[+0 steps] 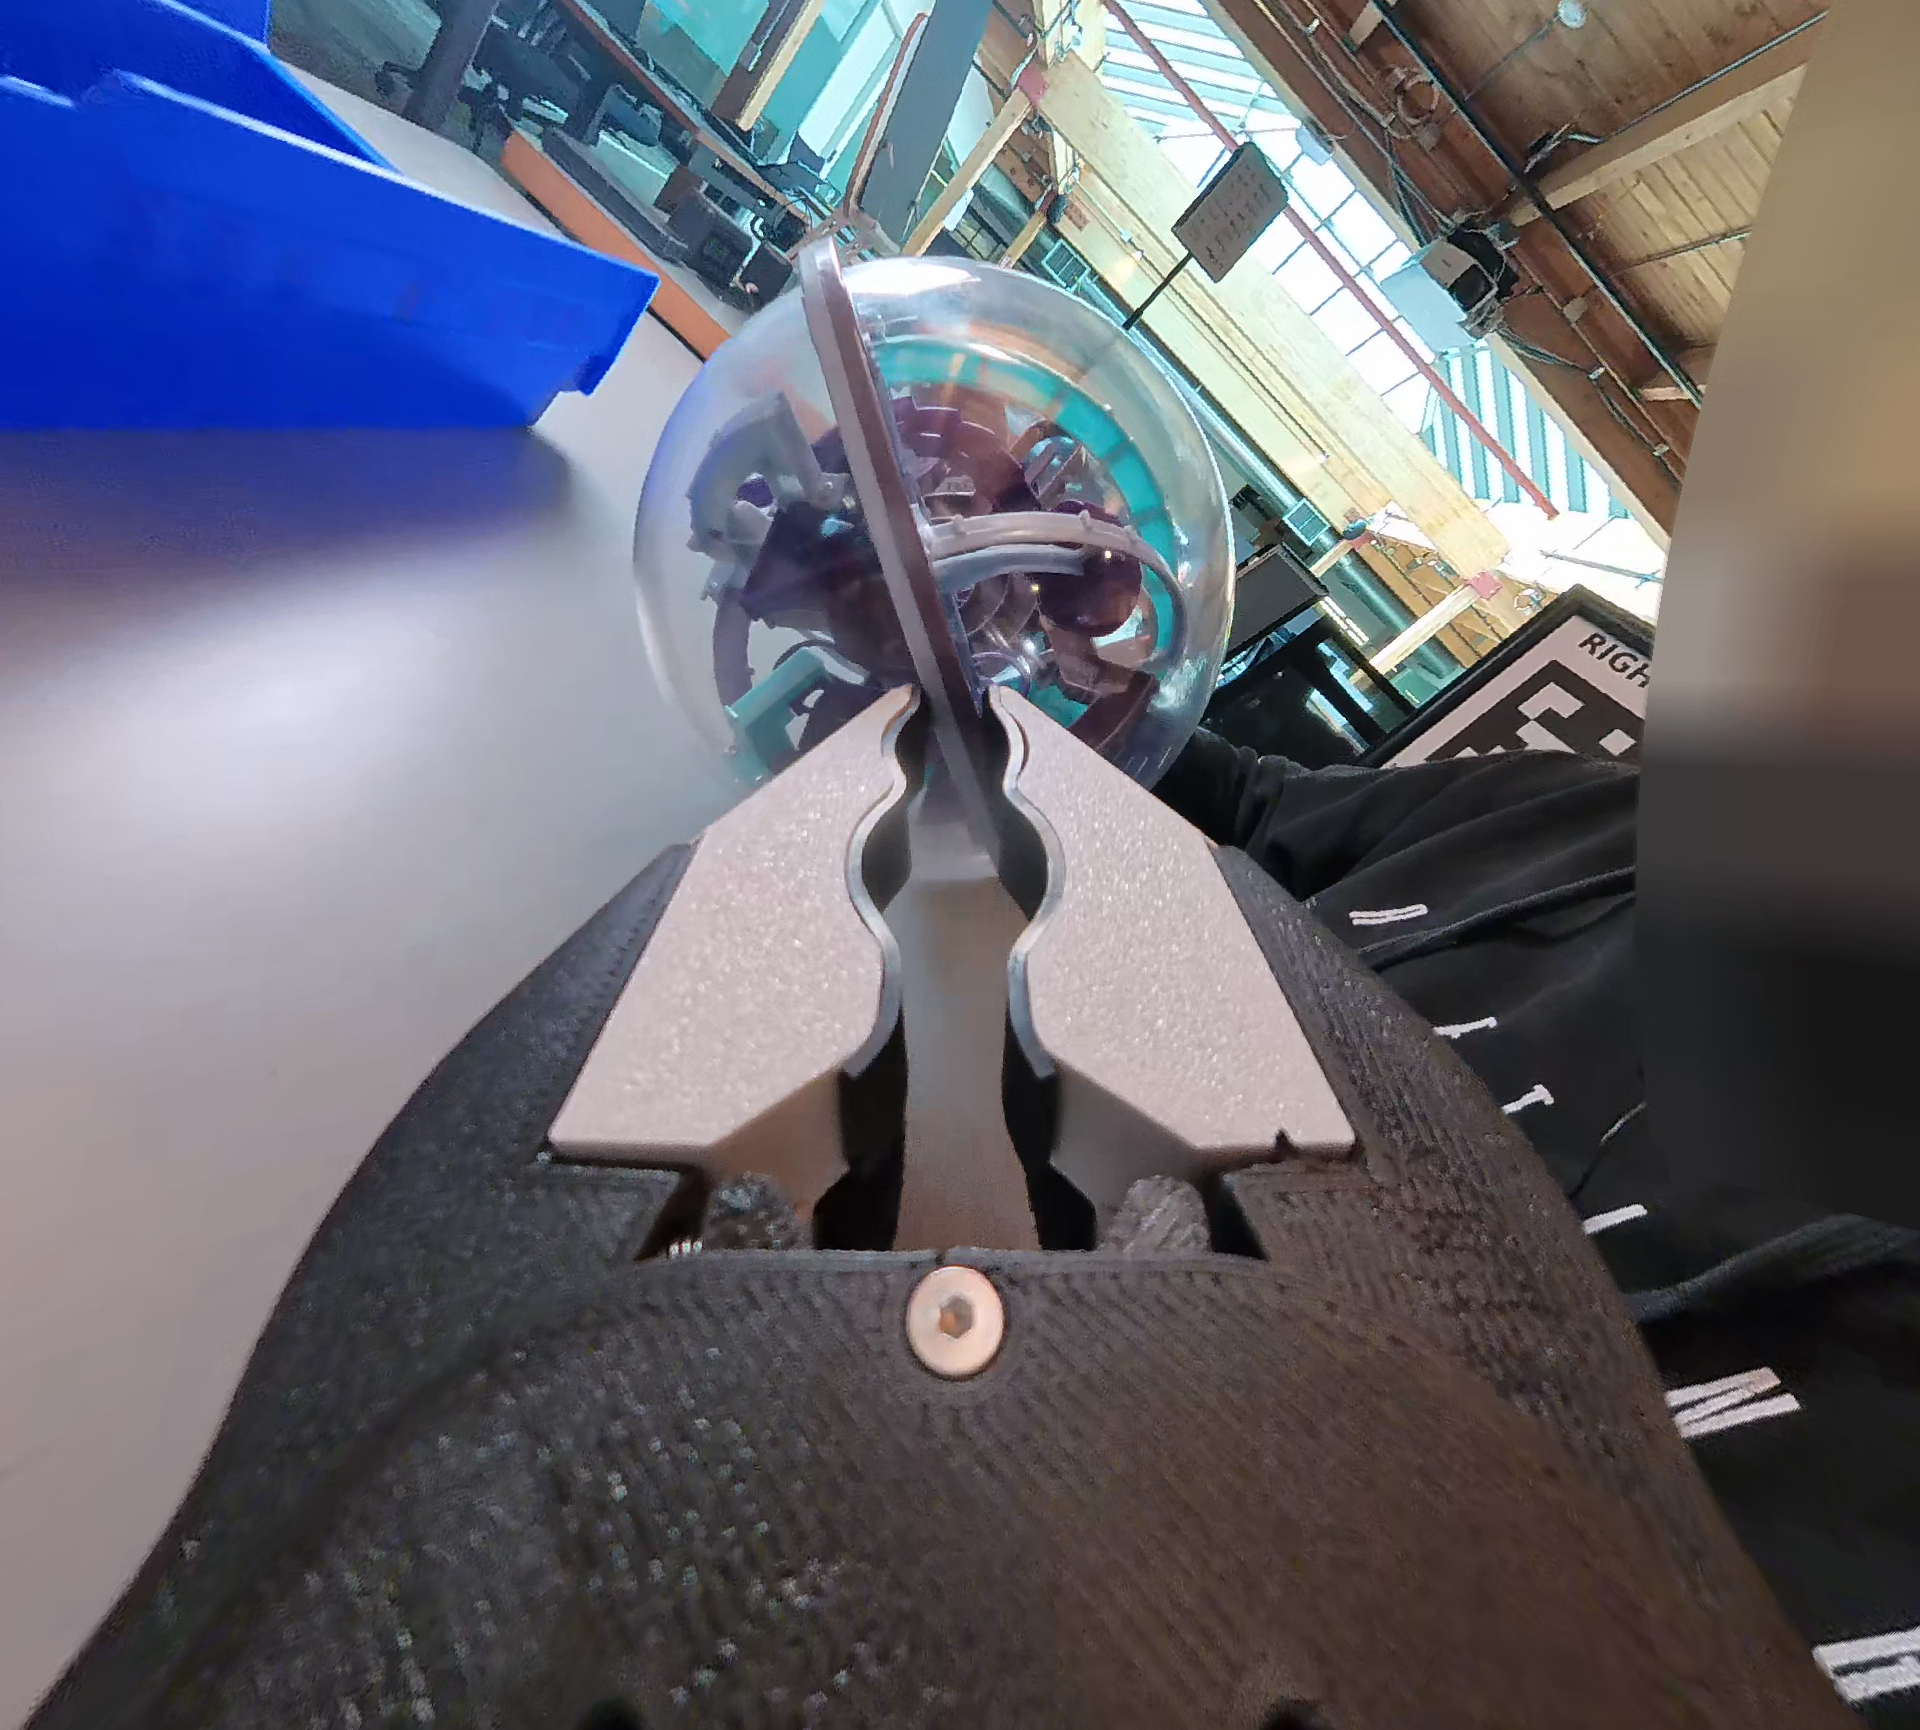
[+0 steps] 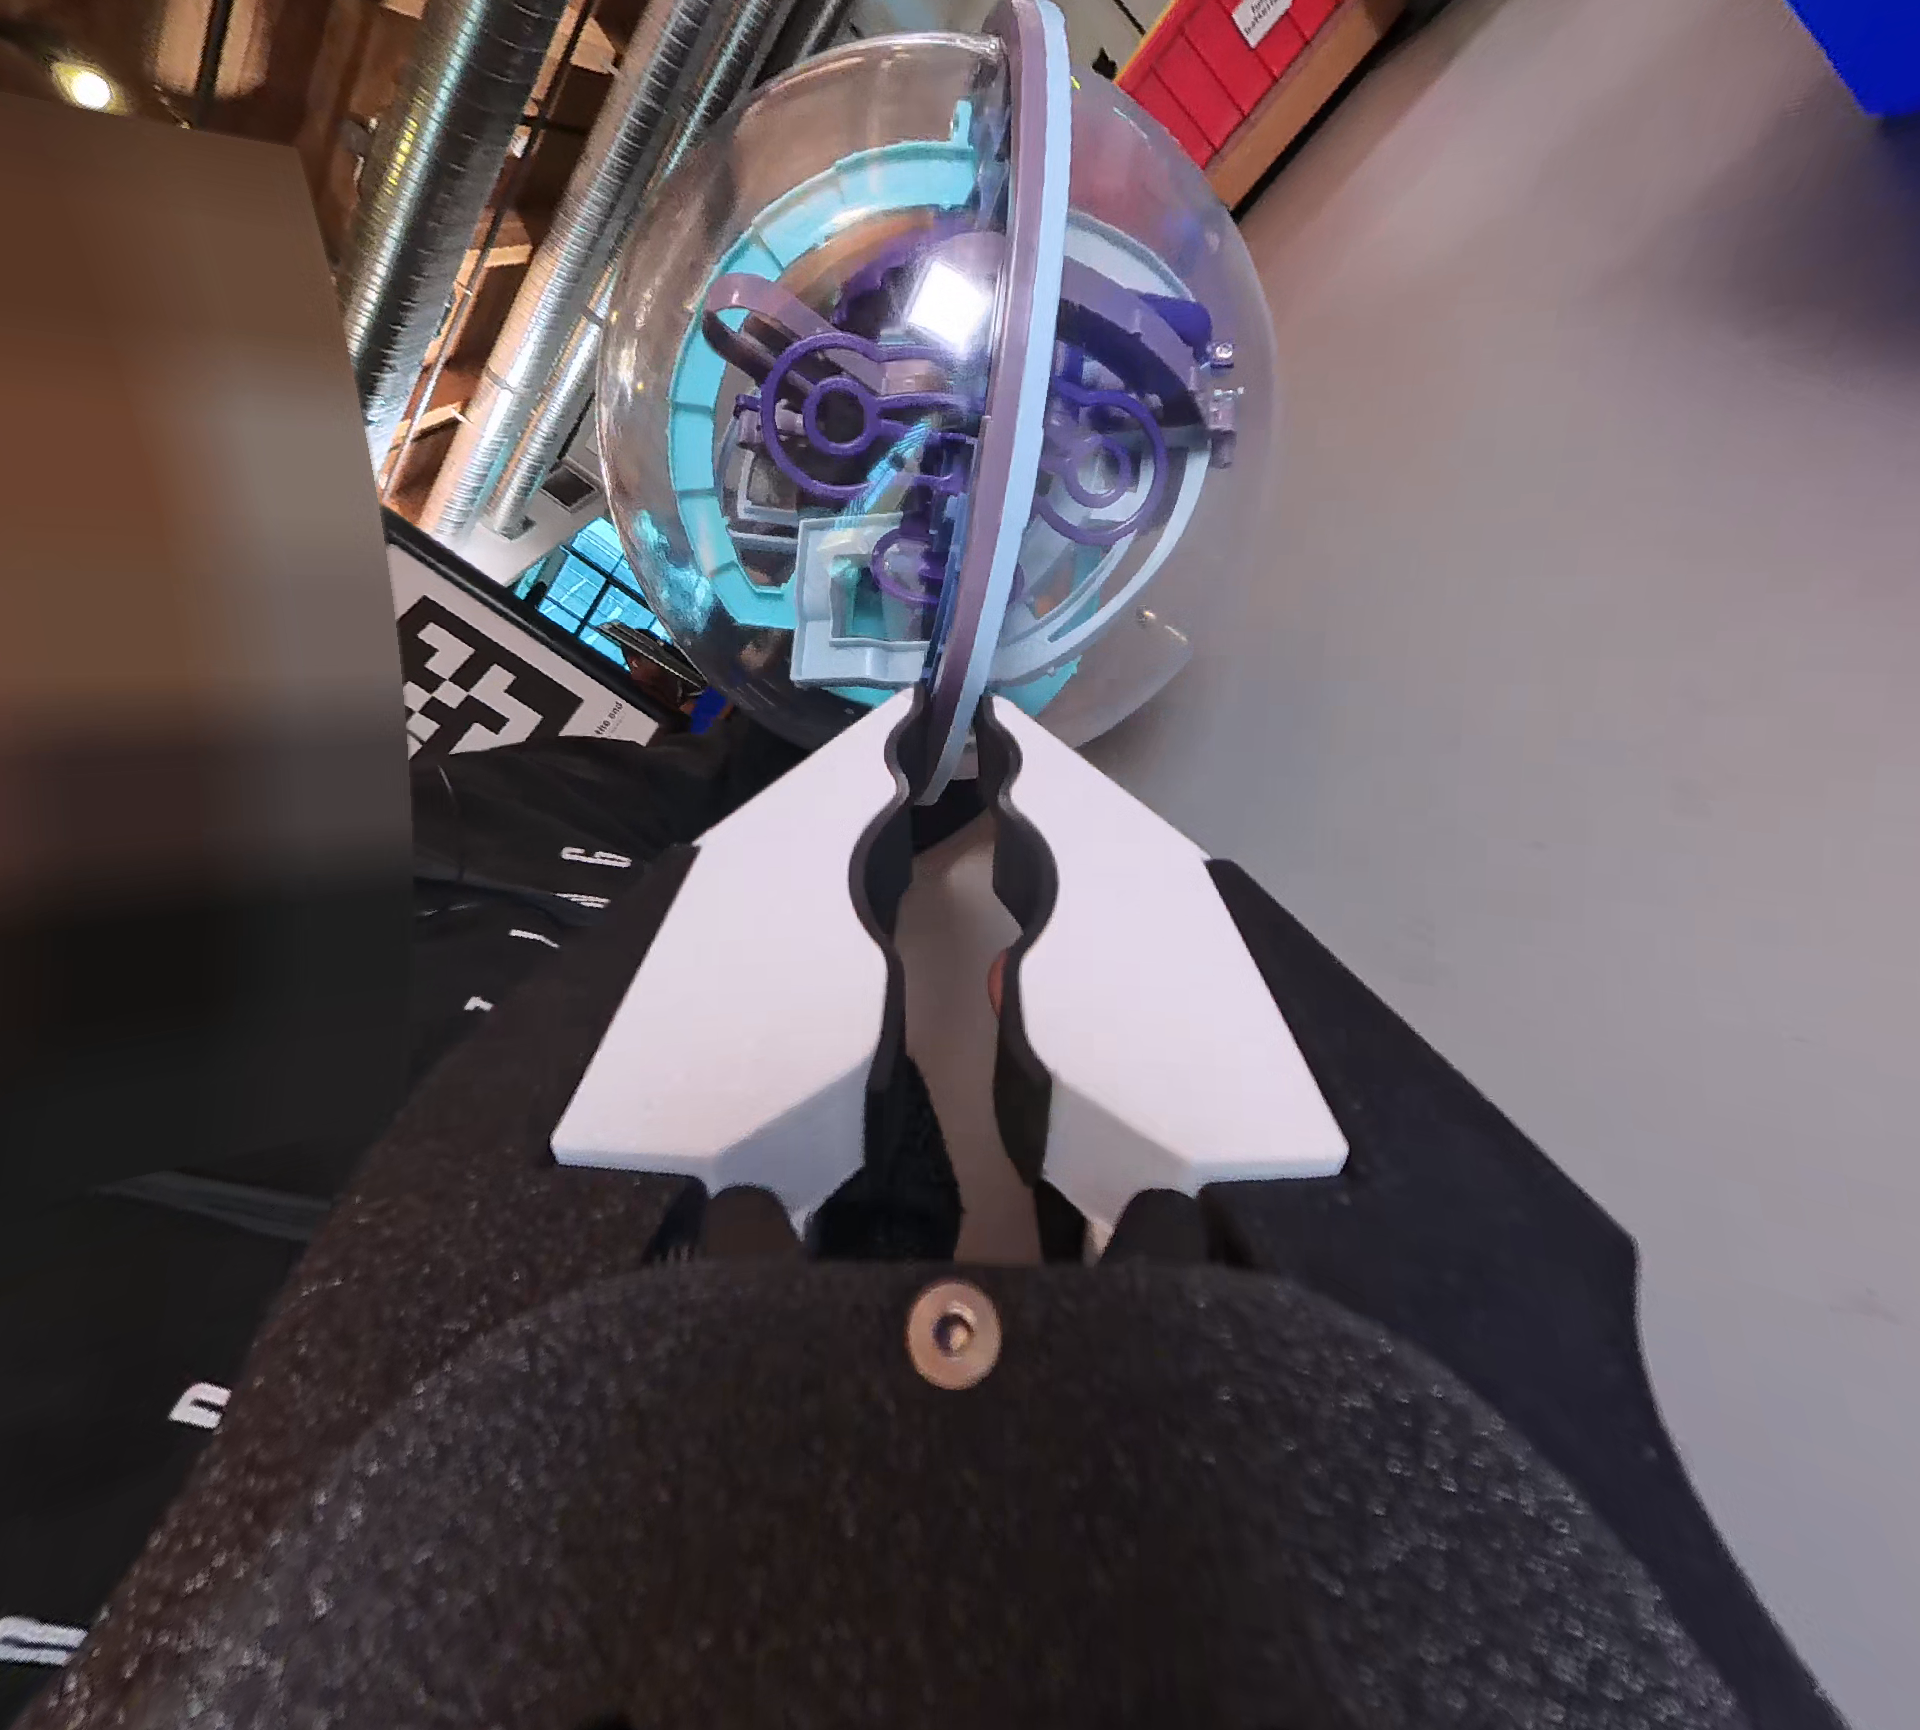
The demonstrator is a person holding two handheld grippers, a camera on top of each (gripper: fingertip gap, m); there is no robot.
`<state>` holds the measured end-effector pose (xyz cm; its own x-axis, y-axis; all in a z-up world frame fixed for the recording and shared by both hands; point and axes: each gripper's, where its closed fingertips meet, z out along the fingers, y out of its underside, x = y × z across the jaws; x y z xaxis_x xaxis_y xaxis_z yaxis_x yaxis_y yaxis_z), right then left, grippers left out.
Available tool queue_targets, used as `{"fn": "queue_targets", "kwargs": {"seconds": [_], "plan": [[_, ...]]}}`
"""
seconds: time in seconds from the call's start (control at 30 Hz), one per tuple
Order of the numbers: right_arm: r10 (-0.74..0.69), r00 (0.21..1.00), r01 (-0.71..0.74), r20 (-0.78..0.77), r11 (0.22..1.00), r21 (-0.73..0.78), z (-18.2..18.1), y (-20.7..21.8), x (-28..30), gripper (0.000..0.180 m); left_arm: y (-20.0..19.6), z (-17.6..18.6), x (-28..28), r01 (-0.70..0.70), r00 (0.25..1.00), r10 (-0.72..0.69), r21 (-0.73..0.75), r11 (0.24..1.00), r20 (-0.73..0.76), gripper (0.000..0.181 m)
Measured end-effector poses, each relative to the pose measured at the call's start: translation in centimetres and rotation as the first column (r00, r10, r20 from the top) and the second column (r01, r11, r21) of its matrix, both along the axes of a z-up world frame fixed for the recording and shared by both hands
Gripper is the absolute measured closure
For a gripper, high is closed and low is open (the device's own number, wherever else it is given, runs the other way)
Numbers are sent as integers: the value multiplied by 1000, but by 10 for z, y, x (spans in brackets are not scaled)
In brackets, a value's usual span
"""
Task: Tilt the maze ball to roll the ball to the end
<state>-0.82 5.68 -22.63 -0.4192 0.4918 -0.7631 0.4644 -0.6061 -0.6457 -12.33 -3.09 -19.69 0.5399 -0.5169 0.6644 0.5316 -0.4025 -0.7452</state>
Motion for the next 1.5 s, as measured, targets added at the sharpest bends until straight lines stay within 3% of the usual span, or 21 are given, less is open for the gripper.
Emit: {"fn": "queue_targets", "kwargs": {"seconds": [0.6, 0.93, 1.5], "plan": [[-64, 979, 77, -194, 995, 59, 61, 18, 22, 174, 12, 68, 29, -3, 996, 16, 155, 988, -85, 173], [-46, 971, 61, -236, 997, 56, 71, 10, 26, 174, 6, 107, 42, -3, 988, 41, 244, 970, -151, 173], [-62, 933, 100, -355, 991, 91, 93, 11, 39, 174, 1, 141, 68, 25, 966, 64, 337, 941, -250, 173]]}}
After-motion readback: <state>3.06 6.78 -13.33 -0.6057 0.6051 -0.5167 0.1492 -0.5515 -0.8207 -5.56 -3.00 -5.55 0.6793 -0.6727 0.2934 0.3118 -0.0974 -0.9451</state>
